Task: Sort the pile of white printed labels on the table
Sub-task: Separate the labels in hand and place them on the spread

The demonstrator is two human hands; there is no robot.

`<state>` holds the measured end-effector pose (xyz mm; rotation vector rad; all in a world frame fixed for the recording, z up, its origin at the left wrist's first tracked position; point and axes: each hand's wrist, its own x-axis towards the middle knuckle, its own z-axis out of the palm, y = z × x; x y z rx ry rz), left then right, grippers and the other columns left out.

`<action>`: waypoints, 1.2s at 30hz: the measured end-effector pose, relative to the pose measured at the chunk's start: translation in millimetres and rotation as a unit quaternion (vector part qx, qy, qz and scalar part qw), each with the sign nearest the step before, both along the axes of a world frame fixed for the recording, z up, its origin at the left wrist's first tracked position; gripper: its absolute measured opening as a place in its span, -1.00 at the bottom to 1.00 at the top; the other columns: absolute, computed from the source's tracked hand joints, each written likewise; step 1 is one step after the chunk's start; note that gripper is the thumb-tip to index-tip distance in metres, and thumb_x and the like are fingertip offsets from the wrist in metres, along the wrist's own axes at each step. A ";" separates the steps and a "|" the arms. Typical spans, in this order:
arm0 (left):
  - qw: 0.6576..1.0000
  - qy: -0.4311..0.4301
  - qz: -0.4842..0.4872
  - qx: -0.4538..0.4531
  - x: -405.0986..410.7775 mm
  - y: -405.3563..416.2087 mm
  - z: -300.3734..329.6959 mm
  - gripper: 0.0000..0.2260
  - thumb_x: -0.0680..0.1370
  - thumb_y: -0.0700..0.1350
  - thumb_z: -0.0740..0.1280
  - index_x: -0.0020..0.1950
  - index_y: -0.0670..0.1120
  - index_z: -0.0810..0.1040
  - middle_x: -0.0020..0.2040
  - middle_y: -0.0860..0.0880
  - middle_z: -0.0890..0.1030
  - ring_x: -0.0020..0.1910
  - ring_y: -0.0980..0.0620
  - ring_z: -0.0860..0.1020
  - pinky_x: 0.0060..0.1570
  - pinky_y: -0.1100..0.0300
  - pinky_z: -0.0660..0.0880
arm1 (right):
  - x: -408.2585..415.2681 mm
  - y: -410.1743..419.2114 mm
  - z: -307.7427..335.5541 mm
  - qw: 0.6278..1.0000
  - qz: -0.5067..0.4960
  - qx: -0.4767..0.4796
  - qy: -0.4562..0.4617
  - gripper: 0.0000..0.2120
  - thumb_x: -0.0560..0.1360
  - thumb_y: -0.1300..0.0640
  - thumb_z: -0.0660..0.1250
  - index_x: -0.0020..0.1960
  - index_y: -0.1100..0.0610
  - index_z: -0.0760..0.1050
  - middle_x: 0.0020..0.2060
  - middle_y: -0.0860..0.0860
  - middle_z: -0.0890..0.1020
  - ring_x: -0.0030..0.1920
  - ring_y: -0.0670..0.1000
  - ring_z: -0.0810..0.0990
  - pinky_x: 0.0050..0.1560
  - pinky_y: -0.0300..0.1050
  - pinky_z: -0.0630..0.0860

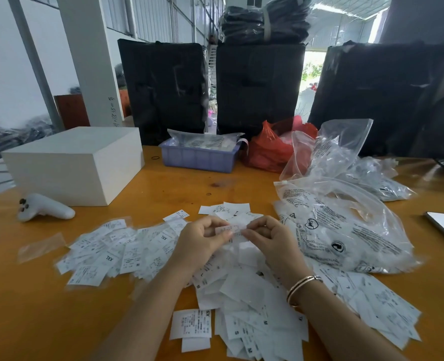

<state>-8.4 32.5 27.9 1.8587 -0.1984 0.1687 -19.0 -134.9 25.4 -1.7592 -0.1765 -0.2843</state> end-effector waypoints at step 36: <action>0.995 -0.055 -0.014 0.078 -8.4 -17.0 -8.2 -0.93 0.49 0.10 0.37 -0.15 0.15 0.58 -0.22 0.28 0.63 -0.18 0.35 0.56 -0.23 0.53 0.42 | -1.6 5.1 2.5 0.925 0.089 0.359 0.082 -0.71 0.48 0.46 0.24 0.10 0.20 0.57 -0.10 0.22 0.51 -0.12 0.01 0.67 -0.11 -0.27 0.57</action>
